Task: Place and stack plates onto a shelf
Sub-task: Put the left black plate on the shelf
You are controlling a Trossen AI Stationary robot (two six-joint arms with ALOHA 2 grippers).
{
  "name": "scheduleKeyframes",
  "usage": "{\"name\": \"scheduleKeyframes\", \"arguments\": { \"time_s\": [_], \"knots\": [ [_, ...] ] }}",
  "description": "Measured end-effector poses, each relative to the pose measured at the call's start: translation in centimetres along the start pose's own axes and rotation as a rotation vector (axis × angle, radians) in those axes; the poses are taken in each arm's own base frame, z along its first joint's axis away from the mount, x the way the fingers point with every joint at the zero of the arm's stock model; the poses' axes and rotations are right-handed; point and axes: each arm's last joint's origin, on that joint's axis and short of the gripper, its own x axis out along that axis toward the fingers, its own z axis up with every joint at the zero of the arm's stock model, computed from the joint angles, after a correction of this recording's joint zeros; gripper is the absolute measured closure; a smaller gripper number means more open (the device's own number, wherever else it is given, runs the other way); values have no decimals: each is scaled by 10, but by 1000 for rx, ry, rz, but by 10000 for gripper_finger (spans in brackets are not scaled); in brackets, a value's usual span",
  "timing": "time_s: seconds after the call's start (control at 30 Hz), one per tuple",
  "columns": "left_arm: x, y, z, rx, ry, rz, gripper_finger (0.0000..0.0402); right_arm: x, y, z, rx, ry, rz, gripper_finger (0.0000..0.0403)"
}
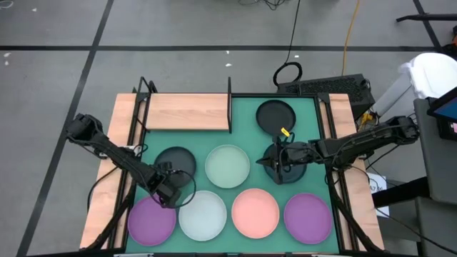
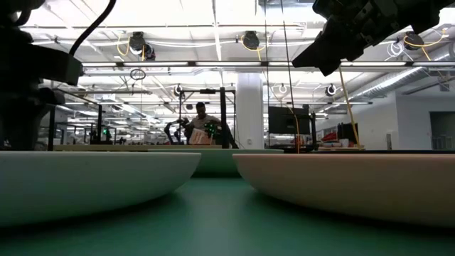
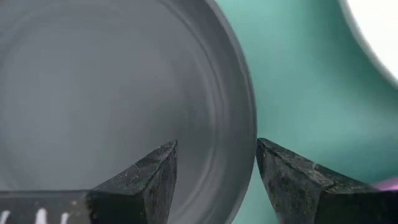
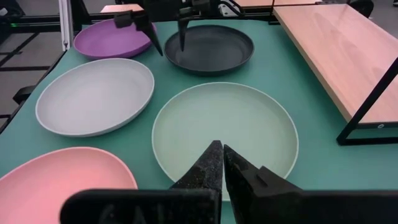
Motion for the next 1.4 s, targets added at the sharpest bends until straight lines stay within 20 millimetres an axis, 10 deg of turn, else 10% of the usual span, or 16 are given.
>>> {"name": "scheduleKeyframes", "arguments": {
  "time_s": [0.83, 1.4],
  "knots": [
    [1, -4, -6, 143, 2, -8, 386, 0, 0, 0, 0, 0, 0, 403],
    [-16, -7, 1, 161, 59, -7, 392, 0, 0, 2, 19, -21, 3, 403]
  ]
}}
